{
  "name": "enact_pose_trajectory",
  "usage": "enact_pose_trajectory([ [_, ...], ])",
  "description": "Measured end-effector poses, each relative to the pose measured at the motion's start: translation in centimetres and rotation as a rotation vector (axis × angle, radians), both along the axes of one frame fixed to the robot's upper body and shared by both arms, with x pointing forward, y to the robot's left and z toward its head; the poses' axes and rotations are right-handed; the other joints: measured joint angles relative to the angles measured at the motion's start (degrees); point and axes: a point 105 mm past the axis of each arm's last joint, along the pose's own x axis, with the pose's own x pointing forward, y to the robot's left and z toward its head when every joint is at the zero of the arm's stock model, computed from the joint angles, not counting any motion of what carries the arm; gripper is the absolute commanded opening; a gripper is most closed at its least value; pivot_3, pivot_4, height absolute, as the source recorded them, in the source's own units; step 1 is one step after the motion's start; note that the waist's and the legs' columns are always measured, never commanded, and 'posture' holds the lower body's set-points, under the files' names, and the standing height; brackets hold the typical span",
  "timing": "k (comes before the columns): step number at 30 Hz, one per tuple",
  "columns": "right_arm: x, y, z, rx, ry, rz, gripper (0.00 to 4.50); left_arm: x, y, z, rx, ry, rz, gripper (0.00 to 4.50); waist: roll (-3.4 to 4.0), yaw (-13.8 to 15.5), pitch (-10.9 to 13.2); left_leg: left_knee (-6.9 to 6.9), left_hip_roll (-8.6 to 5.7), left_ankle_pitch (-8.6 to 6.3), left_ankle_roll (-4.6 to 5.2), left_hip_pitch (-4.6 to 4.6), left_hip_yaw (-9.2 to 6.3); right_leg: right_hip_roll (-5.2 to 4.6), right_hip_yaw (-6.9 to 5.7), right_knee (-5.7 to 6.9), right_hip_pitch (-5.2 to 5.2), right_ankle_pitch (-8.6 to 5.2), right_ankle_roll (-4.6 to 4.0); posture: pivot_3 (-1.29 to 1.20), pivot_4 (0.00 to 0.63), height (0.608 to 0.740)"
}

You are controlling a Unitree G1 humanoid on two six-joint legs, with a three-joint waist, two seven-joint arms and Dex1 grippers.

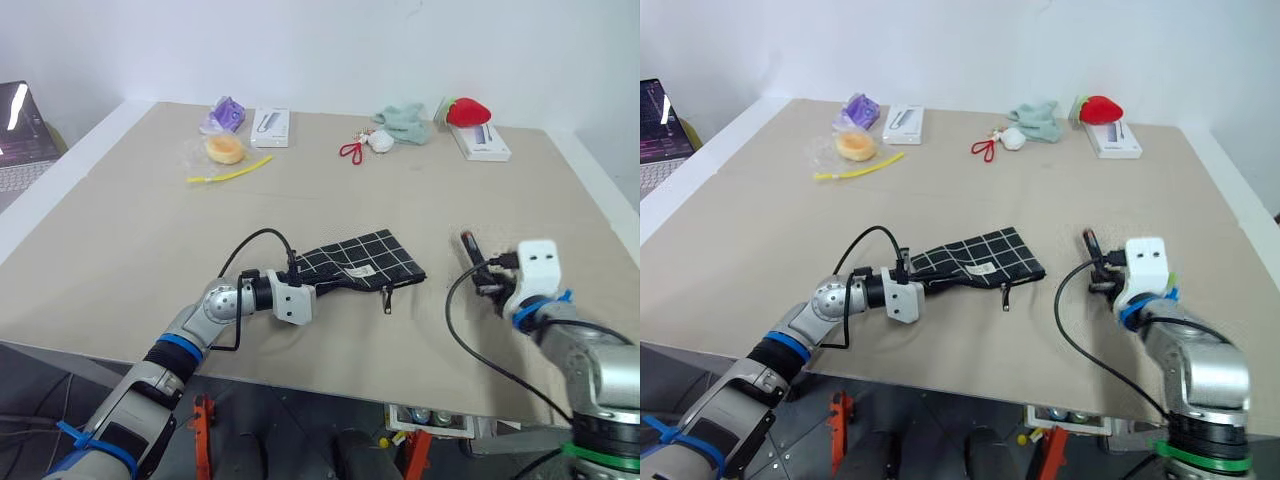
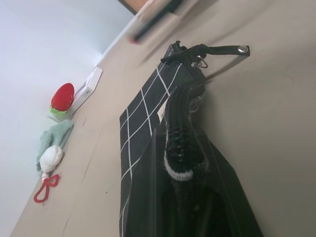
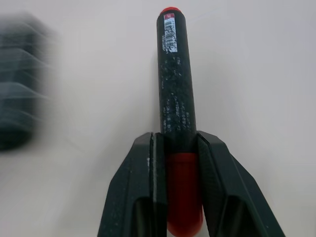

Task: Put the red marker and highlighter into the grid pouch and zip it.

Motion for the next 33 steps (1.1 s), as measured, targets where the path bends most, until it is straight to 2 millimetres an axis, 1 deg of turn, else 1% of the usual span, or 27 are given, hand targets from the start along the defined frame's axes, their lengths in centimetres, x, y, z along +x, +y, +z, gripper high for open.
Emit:
enact_pose_trajectory([
  [1, -1.9, 2.8, 1.4, -0.029, -0.042, 0.220, 0.56, 0.0, -0.1, 0.1, -0.001, -0.002, -0.003, 0.00, -0.04, 0.0, 0.0, 0.00, 0.03, -0.01, 0.01, -0.01, -0.12, 0.05, -0.10, 0.00, 0.02, -0.03, -0.05, 0.00, 0.150, 0.728],
  [2, -2.7, 3.6, 1.5, -0.040, -0.040, 0.288, 0.56, 0.0, -0.1, 0.1, -0.001, -0.001, -0.003, 0.00, -0.06, 0.0, 0.0, -0.01, 0.03, -0.01, 0.01, -0.01, -0.15, 0.04, -0.15, 0.00, 0.04, -0.05, -0.07, 0.00, 0.150, 0.728],
  [3, -3.9, 4.3, 1.1, -0.086, -0.007, 0.389, 0.56, 0.0, -0.1, 0.1, -0.002, -0.001, -0.004, 0.00, -0.10, 0.0, 0.0, 0.00, 0.03, -0.01, 0.01, -0.05, -0.19, 0.03, -0.19, 0.00, 0.04, -0.05, -0.07, 0.00, 0.150, 0.728],
  [5, -4.4, 3.6, 0.2, -0.159, 0.040, 0.407, 0.56, 0.0, -0.1, 0.1, -0.002, -0.001, -0.003, 0.00, -0.10, 0.0, 0.0, 0.10, -0.06, 0.00, -0.01, -0.11, -0.14, -0.08, -0.15, -0.01, 0.04, -0.03, -0.05, 0.00, 0.150, 0.728],
  [6, -4.7, 2.4, -1.0, -0.270, 0.109, 0.411, 0.56, 0.0, -0.1, 0.1, 0.000, -0.001, -0.002, 0.00, -0.10, 0.0, 0.0, 0.12, -0.14, 0.01, -0.02, -0.11, -0.09, -0.17, -0.11, -0.01, 0.04, -0.03, 0.01, 0.00, 0.150, 0.728],
  [7, -4.7, 1.8, -1.5, -0.308, 0.134, 0.406, 0.56, 0.0, 0.0, 0.0, 0.002, -0.001, 0.000, 0.00, -0.15, 0.0, 0.1, 0.15, -0.16, 0.02, -0.03, -0.11, -0.07, -0.19, -0.11, -0.02, 0.04, -0.02, 0.02, 0.00, 0.150, 0.728],
  [10, -4.4, 0.3, -2.6, -0.426, 0.160, 0.400, 0.56, 0.1, 0.0, 0.0, 0.003, 0.003, 0.005, 0.00, -0.19, 0.0, 0.1, 0.20, -0.16, 0.05, -0.04, -0.06, -0.01, -0.18, -0.02, -0.01, 0.04, 0.02, 0.05, 0.00, 0.150, 0.728],
  [15, -3.7, -0.9, -3.9, -0.510, 0.176, 0.380, 0.56, 0.1, 0.0, 0.0, 0.003, 0.003, 0.005, 0.00, -0.19, 0.0, 0.1, 0.17, -0.15, 0.07, -0.03, -0.06, -0.02, -0.16, -0.03, -0.01, 0.04, 0.03, 0.04, 0.00, 0.150, 0.728],
  [18, -3.1, -1.1, -3.8, -0.549, 0.154, 0.371, 0.56, 0.1, 0.0, 0.0, 0.002, 0.002, 0.004, 0.00, -0.19, 0.0, 0.1, 0.16, -0.15, 0.06, -0.03, -0.07, -0.03, -0.16, -0.03, -0.01, 0.03, 0.02, 0.05, 0.00, 0.150, 0.728],
  [19, -2.7, -1.1, -3.7, -0.562, 0.141, 0.369, 0.56, 0.1, 0.0, 0.0, 0.001, 0.002, 0.004, 0.00, -0.19, 0.0, 0.1, 0.16, -0.15, 0.06, -0.03, -0.07, -0.03, -0.16, -0.04, -0.01, 0.03, 0.02, 0.05, 0.00, 0.150, 0.728],
  [27, -1.5, -0.5, -4.4, -0.620, 0.124, 0.401, 0.56, 0.1, 0.0, 0.0, 0.002, 0.004, 0.002, 0.00, -0.18, 0.1, 0.1, 0.17, -0.16, 0.07, -0.04, -0.07, -0.03, -0.16, -0.03, 0.00, 0.03, 0.03, 0.04, 0.00, 0.150, 0.728],
  [31, -0.4, 0.6, -4.3, -0.647, 0.081, 0.430, 0.56, 0.0, -0.1, 0.0, 0.003, 0.007, -0.004, 0.00, -0.17, 0.1, 0.1, 0.16, -0.16, 0.07, -0.04, -0.07, -0.03, -0.17, -0.03, 0.00, 0.04, 0.03, 0.04, 0.00, 0.150, 0.728],
  [33, 0.5, 1.4, -4.1, -0.672, 0.038, 0.446, 0.56, -0.1, -0.3, 0.0, 0.001, 0.011, -0.012, 0.00, -0.17, 0.0, 0.1, 0.18, -0.16, 0.07, -0.04, -0.07, -0.02, -0.17, -0.02, 0.00, 0.03, 0.04, 0.03, 0.00, 0.150, 0.728],
])
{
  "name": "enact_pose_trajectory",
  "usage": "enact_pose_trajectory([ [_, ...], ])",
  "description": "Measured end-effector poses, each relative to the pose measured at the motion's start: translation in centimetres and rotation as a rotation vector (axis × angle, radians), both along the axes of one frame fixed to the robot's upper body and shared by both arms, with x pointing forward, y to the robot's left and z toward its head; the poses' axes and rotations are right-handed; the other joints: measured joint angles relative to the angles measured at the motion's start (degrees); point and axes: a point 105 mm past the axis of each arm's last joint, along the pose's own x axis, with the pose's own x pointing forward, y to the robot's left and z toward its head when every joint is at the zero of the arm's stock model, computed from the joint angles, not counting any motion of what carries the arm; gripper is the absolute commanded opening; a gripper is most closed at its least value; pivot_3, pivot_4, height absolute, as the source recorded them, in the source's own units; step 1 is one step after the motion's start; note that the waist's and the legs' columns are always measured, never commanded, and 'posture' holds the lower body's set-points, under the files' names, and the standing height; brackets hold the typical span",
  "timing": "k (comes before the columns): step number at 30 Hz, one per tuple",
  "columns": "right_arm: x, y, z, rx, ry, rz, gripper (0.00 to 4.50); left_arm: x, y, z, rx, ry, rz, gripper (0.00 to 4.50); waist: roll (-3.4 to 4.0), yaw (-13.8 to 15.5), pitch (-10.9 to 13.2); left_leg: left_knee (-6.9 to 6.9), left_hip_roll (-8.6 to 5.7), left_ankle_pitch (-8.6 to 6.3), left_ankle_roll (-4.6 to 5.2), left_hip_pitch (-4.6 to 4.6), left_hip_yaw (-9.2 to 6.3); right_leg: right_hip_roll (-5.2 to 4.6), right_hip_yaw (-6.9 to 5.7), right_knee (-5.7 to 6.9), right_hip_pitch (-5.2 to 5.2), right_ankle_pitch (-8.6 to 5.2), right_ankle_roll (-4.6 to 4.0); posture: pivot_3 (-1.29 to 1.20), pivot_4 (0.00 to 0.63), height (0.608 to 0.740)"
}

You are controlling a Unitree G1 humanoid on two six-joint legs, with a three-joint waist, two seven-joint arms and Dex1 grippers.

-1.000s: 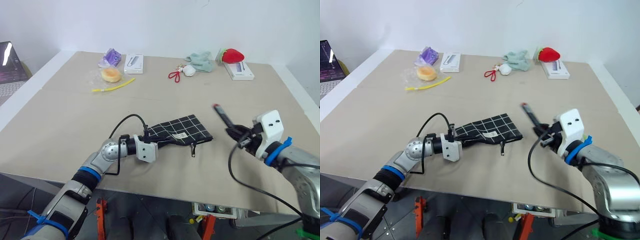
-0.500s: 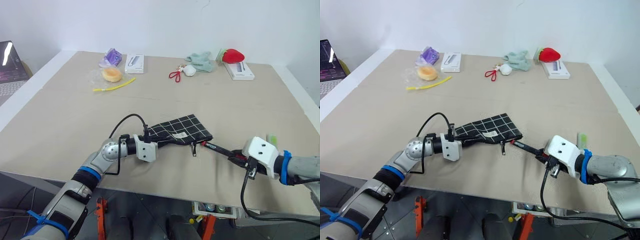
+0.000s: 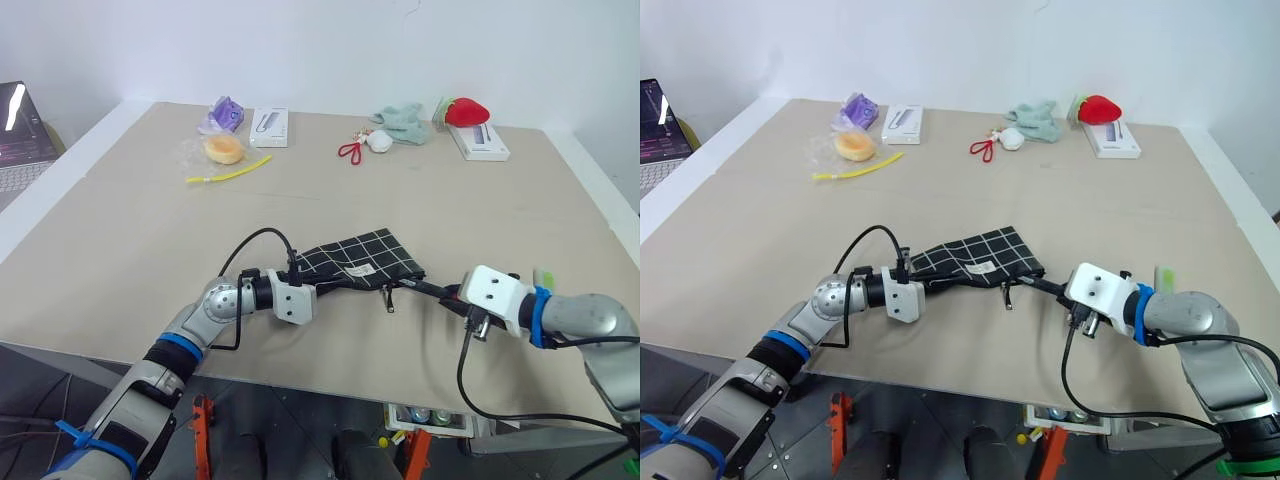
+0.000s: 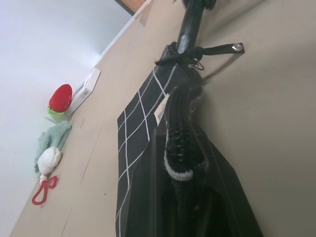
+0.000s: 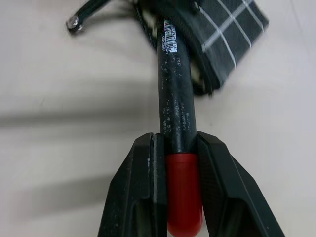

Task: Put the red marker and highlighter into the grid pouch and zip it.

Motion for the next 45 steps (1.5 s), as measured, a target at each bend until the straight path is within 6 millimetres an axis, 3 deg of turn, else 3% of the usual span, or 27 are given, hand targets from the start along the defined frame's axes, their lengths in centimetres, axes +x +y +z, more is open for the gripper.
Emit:
enact_pose_trajectory([
  [5, 2.0, 3.7, 1.4, -0.039, -0.152, 0.152, 0.56, -0.6, -1.3, 1.1, -0.066, 0.033, -0.047, 0.00, 0.00, 0.0, 0.0, -0.01, 0.00, 0.00, 0.00, -0.03, -0.05, 0.02, -0.04, 0.03, -0.03, 0.00, 0.00, 0.00, 0.150, 0.728],
  [14, 1.9, 6.6, 1.2, -0.135, -0.261, 0.408, 0.56, -0.6, -1.5, 2.1, -0.119, 0.100, -0.060, 0.00, 0.01, 0.1, 0.0, 0.00, -0.01, 0.00, 0.01, -0.07, -0.05, 0.01, -0.05, 0.02, -0.02, 0.13, -0.27, 0.00, 0.150, 0.728],
  [26, 1.6, 6.5, 1.2, -0.262, -0.391, 0.561, 0.56, -0.9, -1.7, 2.0, -0.116, 0.130, -0.078, 0.00, 0.01, 0.1, 0.0, 0.02, 0.00, 0.00, 0.00, -0.02, -0.04, 0.01, -0.02, 0.05, 0.00, 0.21, -0.39, 0.00, 0.150, 0.728],
  [32, 1.2, 4.8, 0.9, -0.370, -0.445, 0.638, 0.56, -1.1, -1.8, 1.9, -0.107, 0.132, -0.090, 0.00, 0.01, 0.1, 0.0, 0.04, -0.01, 0.00, 0.00, 0.02, 0.00, -0.01, 0.00, 0.06, 0.04, 0.22, -0.41, 0.00, 0.150, 0.728],
  [39, 2.4, 6.1, 0.9, -0.324, -0.563, 0.637, 0.56, -0.8, -1.7, 2.2, -0.130, 0.141, -0.075, 0.00, 0.00, 0.0, 0.0, 0.00, 0.00, 0.10, 0.13, 0.19, 0.01, 0.06, 0.08, 0.25, 0.05, 0.27, -0.50, 0.00, 0.150, 0.728],
  [45, 2.7, 5.3, 0.6, -0.360, -0.617, 0.662, 0.56, -0.8, -1.5, 2.2, -0.122, 0.143, -0.077, 0.00, 0.00, 0.0, 0.0, 0.03, -0.02, 0.11, 0.12, 0.19, 0.08, 0.02, 0.13, 0.25, 0.08, 0.27, -0.49, 0.00, 0.150, 0.728],
])
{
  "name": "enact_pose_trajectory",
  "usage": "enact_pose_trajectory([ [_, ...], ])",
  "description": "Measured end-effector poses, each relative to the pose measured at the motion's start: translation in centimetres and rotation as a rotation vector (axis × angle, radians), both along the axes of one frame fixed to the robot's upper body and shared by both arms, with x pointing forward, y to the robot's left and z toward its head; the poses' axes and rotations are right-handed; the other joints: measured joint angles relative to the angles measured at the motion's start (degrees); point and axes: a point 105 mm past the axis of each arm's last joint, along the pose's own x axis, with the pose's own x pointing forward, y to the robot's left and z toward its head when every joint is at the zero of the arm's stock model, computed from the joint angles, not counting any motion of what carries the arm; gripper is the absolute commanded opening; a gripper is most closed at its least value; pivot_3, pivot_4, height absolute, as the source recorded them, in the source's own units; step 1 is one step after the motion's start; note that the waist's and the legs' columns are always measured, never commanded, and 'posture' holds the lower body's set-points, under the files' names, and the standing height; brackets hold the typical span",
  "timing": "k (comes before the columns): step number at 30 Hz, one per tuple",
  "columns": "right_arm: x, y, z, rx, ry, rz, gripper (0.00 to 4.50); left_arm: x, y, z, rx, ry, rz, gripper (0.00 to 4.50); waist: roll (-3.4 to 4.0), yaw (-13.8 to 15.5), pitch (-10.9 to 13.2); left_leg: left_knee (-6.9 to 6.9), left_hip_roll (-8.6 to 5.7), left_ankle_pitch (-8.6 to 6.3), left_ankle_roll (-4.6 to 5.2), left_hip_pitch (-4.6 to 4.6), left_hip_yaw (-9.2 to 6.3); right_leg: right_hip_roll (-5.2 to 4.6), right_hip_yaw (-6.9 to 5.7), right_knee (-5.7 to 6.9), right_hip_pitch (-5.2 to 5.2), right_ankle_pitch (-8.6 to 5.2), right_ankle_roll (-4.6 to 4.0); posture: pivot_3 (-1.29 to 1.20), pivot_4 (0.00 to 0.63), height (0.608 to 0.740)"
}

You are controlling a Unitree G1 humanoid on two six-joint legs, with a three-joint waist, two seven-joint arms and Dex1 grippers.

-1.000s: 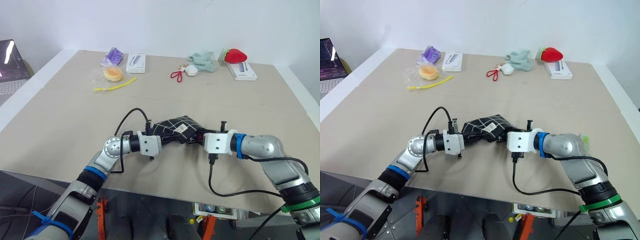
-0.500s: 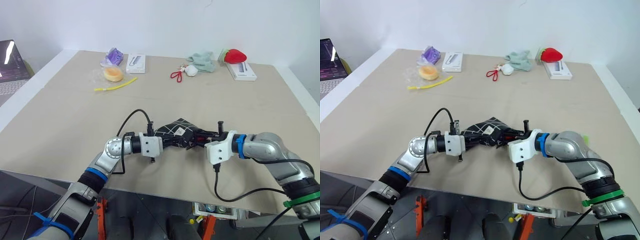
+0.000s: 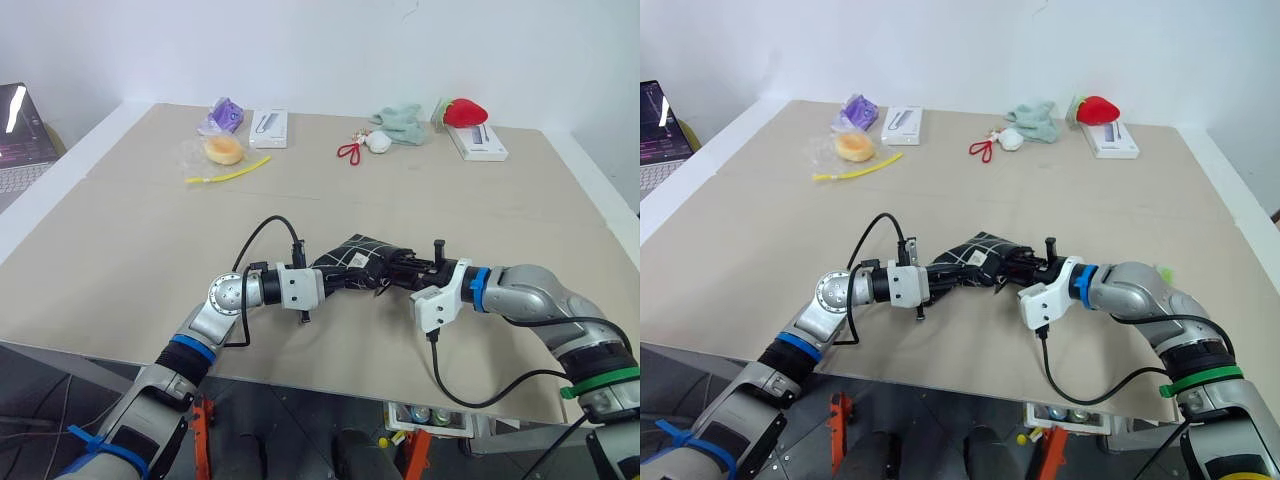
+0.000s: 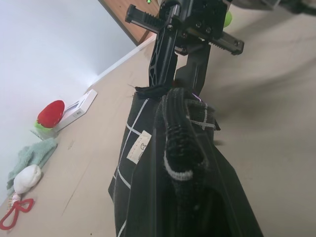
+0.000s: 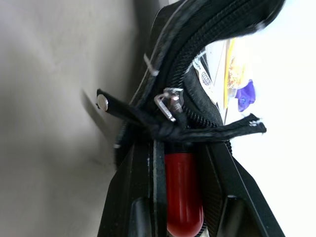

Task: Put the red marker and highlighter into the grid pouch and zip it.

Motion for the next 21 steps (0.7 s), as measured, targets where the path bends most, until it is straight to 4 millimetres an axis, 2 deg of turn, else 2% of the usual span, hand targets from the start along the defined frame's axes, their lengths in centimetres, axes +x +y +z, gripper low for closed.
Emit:
enact_pose_trajectory([
  [5, 0.1, -0.4, 0.2, 0.003, -0.034, 0.021, 0.56, -0.1, 0.0, 0.1, 0.003, -0.006, -0.007, 0.00, 0.00, 0.0, 0.0, -0.02, 0.00, 0.00, 0.00, 0.02, 0.00, 0.01, 0.03, 0.00, 0.00, 0.00, -0.01, 0.00, 0.150, 0.728],
  [11, 0.4, 0.6, 0.1, 0.047, -0.038, 0.034, 0.56, -0.2, 0.0, 0.4, 0.000, -0.015, -0.012, 0.00, 0.00, -0.1, 0.0, -0.02, 0.00, 0.00, 0.01, 0.07, 0.03, 0.02, 0.08, 0.02, 0.01, 0.03, -0.05, 0.00, 0.150, 0.728],
  [17, 1.3, 0.0, 0.2, 0.045, 0.008, -0.039, 0.56, -0.2, 0.0, 0.5, -0.007, -0.014, -0.011, 0.00, 0.00, 0.0, 0.0, -0.01, 0.00, 0.00, 0.01, 0.08, 0.04, 0.01, 0.08, 0.02, 0.04, 0.03, -0.05, 0.00, 0.150, 0.728],
  [19, 1.4, -0.4, 0.5, 0.044, 0.042, -0.067, 1.62, 0.0, 0.1, 0.7, -0.022, 0.000, -0.005, 0.00, 0.01, 0.0, 0.0, -0.01, 0.00, 0.00, 0.01, 0.08, 0.04, 0.01, 0.08, 0.02, 0.04, 0.03, -0.04, 0.00, 0.150, 0.728],
  [20, 1.4, -0.7, 0.8, 0.038, 0.056, -0.079, 1.89, 0.1, 0.2, 0.8, -0.030, 0.004, 0.001, 0.00, 0.01, 0.0, 0.0, -0.02, 0.00, 0.00, 0.01, 0.08, 0.03, 0.01, 0.08, 0.02, 0.04, 0.03, -0.04, 0.00, 0.150, 0.728],
  [21, 1.3, -1.0, 1.2, 0.039, 0.070, -0.089, 2.43, 0.2, 0.4, 0.9, -0.036, 0.006, 0.008, 0.00, 0.01, 0.0, 0.0, -0.02, 0.00, 0.00, 0.01, 0.08, 0.03, 0.01, 0.07, 0.02, 0.04, 0.03, -0.04, 0.00, 0.150, 0.728],
])
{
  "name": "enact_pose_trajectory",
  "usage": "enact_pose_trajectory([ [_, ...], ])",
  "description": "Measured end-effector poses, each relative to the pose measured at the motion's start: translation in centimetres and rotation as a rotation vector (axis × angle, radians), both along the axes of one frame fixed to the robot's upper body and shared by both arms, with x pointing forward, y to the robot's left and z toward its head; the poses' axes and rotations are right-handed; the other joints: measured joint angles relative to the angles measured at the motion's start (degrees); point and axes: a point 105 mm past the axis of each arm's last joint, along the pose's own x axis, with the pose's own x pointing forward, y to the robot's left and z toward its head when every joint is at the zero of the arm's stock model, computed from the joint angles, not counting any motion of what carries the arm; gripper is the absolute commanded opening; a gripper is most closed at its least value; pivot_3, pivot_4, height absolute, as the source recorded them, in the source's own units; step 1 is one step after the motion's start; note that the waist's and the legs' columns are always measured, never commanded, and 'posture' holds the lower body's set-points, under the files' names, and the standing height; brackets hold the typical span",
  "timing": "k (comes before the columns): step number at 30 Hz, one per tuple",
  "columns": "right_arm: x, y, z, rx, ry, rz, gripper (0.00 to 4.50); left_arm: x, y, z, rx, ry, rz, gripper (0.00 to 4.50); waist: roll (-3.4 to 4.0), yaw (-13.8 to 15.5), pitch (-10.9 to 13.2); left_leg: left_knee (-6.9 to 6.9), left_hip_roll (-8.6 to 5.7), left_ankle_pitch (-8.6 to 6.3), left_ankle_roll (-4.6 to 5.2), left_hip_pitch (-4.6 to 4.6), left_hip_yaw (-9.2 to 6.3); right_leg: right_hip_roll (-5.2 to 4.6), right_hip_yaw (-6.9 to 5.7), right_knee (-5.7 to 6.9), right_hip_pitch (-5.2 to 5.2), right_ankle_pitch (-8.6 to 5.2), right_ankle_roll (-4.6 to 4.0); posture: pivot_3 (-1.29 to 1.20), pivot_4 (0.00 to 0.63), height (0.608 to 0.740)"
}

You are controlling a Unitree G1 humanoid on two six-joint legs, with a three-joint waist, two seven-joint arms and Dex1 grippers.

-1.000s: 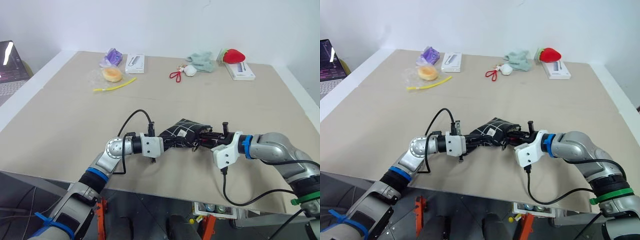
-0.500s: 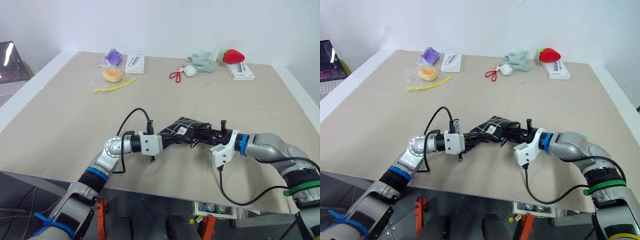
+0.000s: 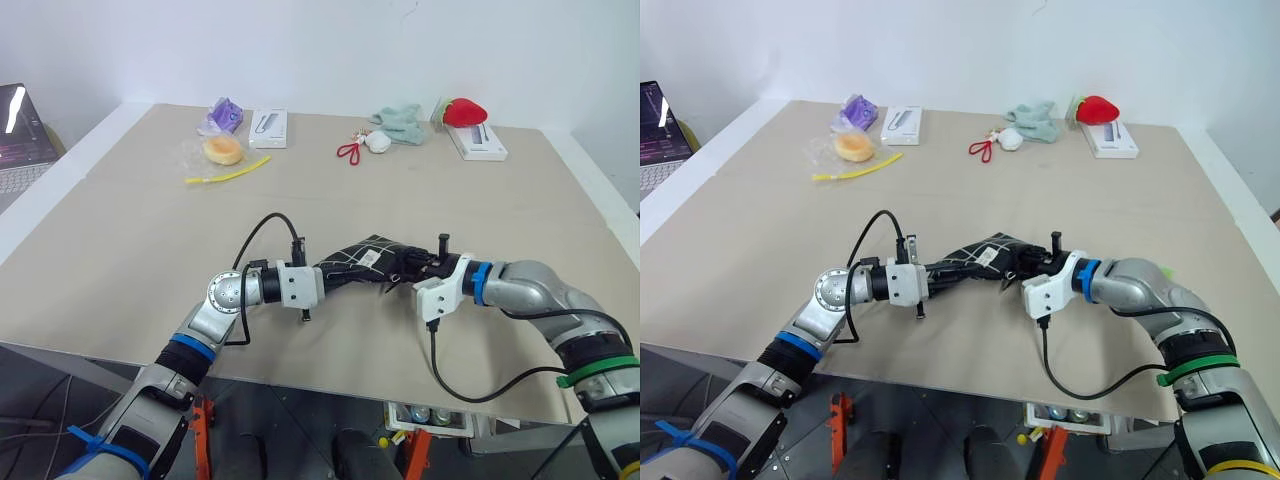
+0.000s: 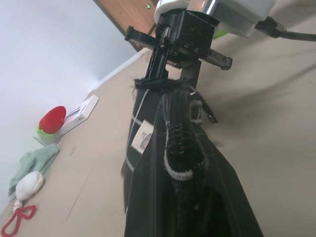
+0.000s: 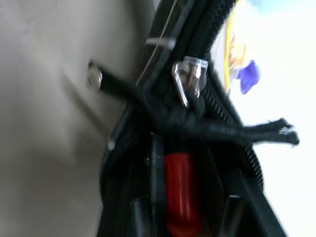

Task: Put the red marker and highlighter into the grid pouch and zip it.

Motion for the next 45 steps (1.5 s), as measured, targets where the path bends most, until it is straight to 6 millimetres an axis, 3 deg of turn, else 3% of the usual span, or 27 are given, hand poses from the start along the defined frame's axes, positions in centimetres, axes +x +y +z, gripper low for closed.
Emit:
enact_pose_trajectory([
  [4, -0.8, -0.3, 2.0, 0.053, 0.063, -0.026, 4.45, 0.3, 0.3, 0.4, -0.028, 0.017, 0.016, 0.00, 0.00, 0.0, 0.0, -0.02, 0.01, 0.00, 0.01, 0.03, -0.02, 0.01, -0.01, 0.00, 0.03, -0.01, 0.00, 0.00, 0.150, 0.728],
  [9, -2.3, -3.2, 4.3, 0.130, 0.252, -0.194, 4.45, 1.2, 1.4, 1.4, -0.090, 0.038, 0.060, 0.00, 0.01, 0.1, 0.0, 0.01, 0.01, 0.00, 0.01, 0.02, -0.03, -0.01, -0.04, 0.00, 0.05, -0.01, 0.01, 0.00, 0.150, 0.728],
  [12, -3.3, -2.8, 6.4, 0.268, 0.336, -0.225, 4.45, 1.3, 1.4, 1.4, -0.100, 0.047, 0.063, 0.00, 0.01, 0.0, 0.0, 0.01, 0.02, 0.00, 0.00, 0.06, -0.06, 0.01, -0.06, 0.00, 0.09, -0.01, 0.02, 0.00, 0.150, 0.728],
  [15, -3.7, -3.1, 8.3, 0.511, 0.410, -0.305, 4.45, 1.2, 1.0, 1.4, -0.111, 0.055, 0.053, 0.00, 0.01, 0.1, 0.0, 0.01, 0.03, 0.00, 0.00, 0.06, -0.10, 0.03, -0.11, 0.01, 0.10, 0.00, 0.01, 0.00, 0.150, 0.728],
  [18, -3.1, -6.5, 9.2, 0.754, 0.423, -0.565, 4.45, 1.2, 0.8, 1.3, -0.116, 0.067, 0.051, 0.00, 0.00, 0.2, 0.0, 0.03, 0.02, 0.01, -0.02, 0.03, -0.11, 0.01, -0.13, 0.00, 0.11, 0.00, 0.02, 0.00, 0.150, 0.728],
  [22, -2.6, -11.4, 6.6, 1.028, 0.419, -0.979, 4.45, 1.2, 0.8, 1.3, -0.119, 0.073, 0.051, 0.00, 0.00, 0.2, 0.0, 0.01, 0.01, 0.01, -0.02, 0.03, -0.08, 0.01, -0.09, -0.01, 0.08, -0.01, 0.05, 0.00, 0.150, 0.728],
  [26, -3.8, -14.6, 4.2, 1.246, 0.373, -1.289, 4.45, 1.1, 0.6, 1.3, -0.121, 0.079, 0.045, 0.00, 0.05, 0.1, 0.0, -0.09, 0.02, 0.01, -0.01, 0.02, -0.12, 0.06, -0.09, 0.01, 0.01, -0.06, 0.11, 0.00, 0.150, 0.728],
  [29, -4.7, -15.5, 2.9, 1.306, 0.354, -1.411, 4.45, 1.1, 0.5, 1.2, -0.123, 0.081, 0.041, 0.00, 0.07, 0.1, 0.0, -0.09, 0.02, 0.01, -0.01, -0.03, -0.13, 0.06, -0.09, 0.00, -0.02, -0.15, 0.24, 0.00, 0.150, 0.728],
  [31, -5.4, -16.0, 1.1, 1.337, 0.360, -1.504, 4.45, 1.0, 0.3, 1.2, -0.126, 0.083, 0.036, 0.00, 0.07, 0.1, 0.0, -0.07, 0.02, 0.01, -0.01, -0.06, -0.14, 0.06, -0.10, -0.01, -0.01, -0.20, 0.33, 0.00, 0.150, 0.728],
  [36, -6.3, -16.7, -2.5, 1.327, 0.438, -1.621, 4.45, 0.9, 0.0, 1.2, -0.135, 0.088, 0.029, 0.00, 0.08, 0.0, 0.0, -0.06, 0.00, 0.01, -0.01, -0.08, -0.12, 0.05, -0.06, -0.01, -0.02, -0.24, 0.41, 0.00, 0.150, 0.728],
  [39, -6.5, -17.3, -3.4, 1.316, 0.438, -1.647, 4.45, 0.9, 0.0, 1.2, -0.137, 0.090, 0.028, 0.00, 0.08, 0.0, -0.1, -0.06, 0.00, 0.01, 0.00, -0.06, -0.13, 0.06, -0.08, -0.01, -0.01, -0.25, 0.42, 0.00, 0.150, 0.728],
  [42, -6.3, -17.5, -3.5, 1.325, 0.434, -1.641, 3.67, 0.9, -0.1, 1.2, -0.139, 0.091, 0.027, 0.00, 0.08, 0.0, -0.1, -0.05, 0.00, 0.04, 0.03, -0.04, -0.14, 0.07, -0.07, -0.01, 0.02, -0.24, 0.43, 0.00, 0.150, 0.728],
  [43, -6.3, -17.6, -3.6, 1.328, 0.436, -1.640, 2.98, 0.9, -0.1, 1.2, -0.139, 0.090, 0.027, 0.00, 0.08, 0.0, -0.1, -0.05, 0.00, 0.05, 0.05, -0.04, -0.14, 0.07, -0.07, -0.01, 0.03, -0.24, 0.43, 0.00, 0.150, 0.728],
  [45, -6.2, -17.6, -3.7, 1.331, 0.439, -1.640, 2.15, 0.9, -0.1, 1.2, -0.139, 0.090, 0.028, 0.00, 0.08, 0.0, -0.1, -0.04, -0.01, 0.05, 0.06, -0.05, -0.15, 0.07, -0.06, -0.01, 0.04, -0.24, 0.44, 0.00, 0.150, 0.728],
])
